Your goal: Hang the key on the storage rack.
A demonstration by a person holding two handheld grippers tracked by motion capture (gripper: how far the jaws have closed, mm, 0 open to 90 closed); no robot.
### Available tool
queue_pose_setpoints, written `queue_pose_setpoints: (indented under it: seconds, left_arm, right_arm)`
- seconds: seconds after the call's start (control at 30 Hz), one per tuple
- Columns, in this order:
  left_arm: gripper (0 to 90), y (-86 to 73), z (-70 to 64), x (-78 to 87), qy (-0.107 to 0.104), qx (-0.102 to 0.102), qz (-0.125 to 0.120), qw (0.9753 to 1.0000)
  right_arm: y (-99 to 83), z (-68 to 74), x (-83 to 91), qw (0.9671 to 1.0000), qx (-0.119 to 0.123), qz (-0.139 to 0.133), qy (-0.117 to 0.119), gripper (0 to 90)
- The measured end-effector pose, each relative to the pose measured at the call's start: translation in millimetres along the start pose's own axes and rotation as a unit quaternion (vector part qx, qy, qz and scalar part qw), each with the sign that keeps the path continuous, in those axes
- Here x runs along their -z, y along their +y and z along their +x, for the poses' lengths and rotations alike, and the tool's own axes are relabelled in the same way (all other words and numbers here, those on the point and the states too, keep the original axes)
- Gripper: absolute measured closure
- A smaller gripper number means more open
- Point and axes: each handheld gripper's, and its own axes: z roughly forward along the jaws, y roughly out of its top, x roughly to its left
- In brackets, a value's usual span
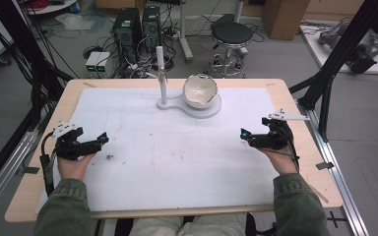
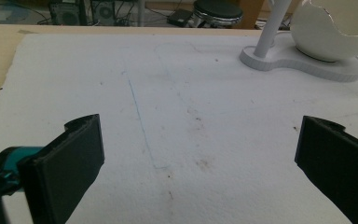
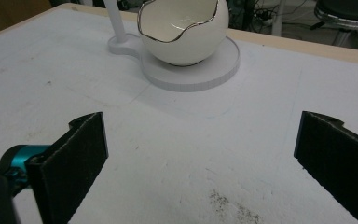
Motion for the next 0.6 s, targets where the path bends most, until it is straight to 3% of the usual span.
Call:
queue_pose_setpoints:
  seconds: [0.2, 0.4, 0.6]
  left_arm:
    - [1.7, 0.1, -0.3, 0.6, 0.001, -0.001, 0.0, 1.0]
    - [1.8, 0.1, 0.1, 0.5, 0.0, 0.0, -0.001, 1.0]
    - [1.8, 0.1, -0.4, 0.7, -0.002, 0.0, -0.001, 1.0]
  right_arm:
    - [-14.1, -0.8, 5.3, 0.9998, 0.003, -0.02, -0.009, 1.7]
    - [-32.1, -1.3, 11.7, 0.9976, -0.002, -0.057, -0.039, 1.7]
    - [-47.7, -4.8, 15.2, 0.997, -0.004, -0.062, -0.045, 1.7]
